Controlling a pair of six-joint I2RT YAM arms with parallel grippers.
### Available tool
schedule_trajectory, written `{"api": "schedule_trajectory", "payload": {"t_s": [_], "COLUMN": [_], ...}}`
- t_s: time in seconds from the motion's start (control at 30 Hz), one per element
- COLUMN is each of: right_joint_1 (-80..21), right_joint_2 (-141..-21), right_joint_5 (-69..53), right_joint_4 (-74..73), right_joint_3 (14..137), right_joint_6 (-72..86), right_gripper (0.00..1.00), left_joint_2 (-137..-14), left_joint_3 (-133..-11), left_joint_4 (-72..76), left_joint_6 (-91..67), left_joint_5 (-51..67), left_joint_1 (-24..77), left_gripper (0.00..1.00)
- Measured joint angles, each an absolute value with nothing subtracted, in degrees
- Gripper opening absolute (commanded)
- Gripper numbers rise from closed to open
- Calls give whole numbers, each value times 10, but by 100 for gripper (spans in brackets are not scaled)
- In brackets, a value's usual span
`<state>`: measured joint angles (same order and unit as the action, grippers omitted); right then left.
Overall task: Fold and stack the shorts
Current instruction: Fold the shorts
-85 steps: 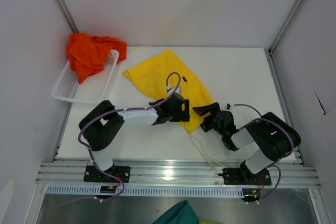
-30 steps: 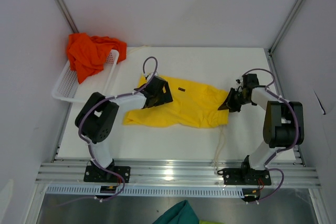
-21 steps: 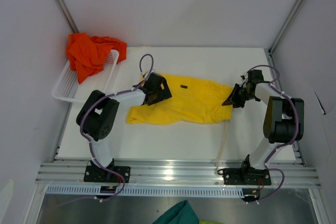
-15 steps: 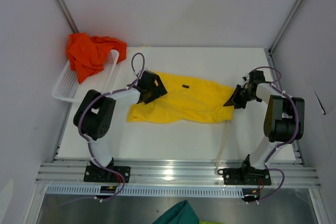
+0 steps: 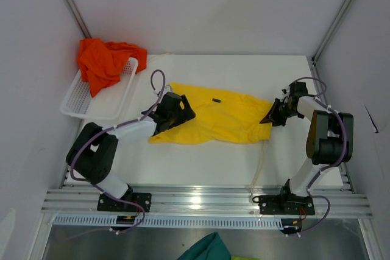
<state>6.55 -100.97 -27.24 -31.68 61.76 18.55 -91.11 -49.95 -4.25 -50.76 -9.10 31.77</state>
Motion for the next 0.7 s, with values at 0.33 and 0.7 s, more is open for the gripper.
{"api": "schedule_trajectory", "payload": {"t_s": [0.33, 0.7], "right_joint_1": [50, 46], "right_joint_2": [-1010, -1010], "right_joint_5": [-264, -264], "right_joint_4": [-314, -314], "right_joint_3": [618, 618], "right_joint_6": [186, 186], "right_gripper": [0, 0], "left_joint_2": [-910, -1050], "left_joint_3": [-524, -555], "left_joint_4": [48, 119], "left_joint_6": [-556, -581], "left_joint_5": [-102, -48], "left_joint_1": [439, 465], "left_gripper": [89, 89]}}
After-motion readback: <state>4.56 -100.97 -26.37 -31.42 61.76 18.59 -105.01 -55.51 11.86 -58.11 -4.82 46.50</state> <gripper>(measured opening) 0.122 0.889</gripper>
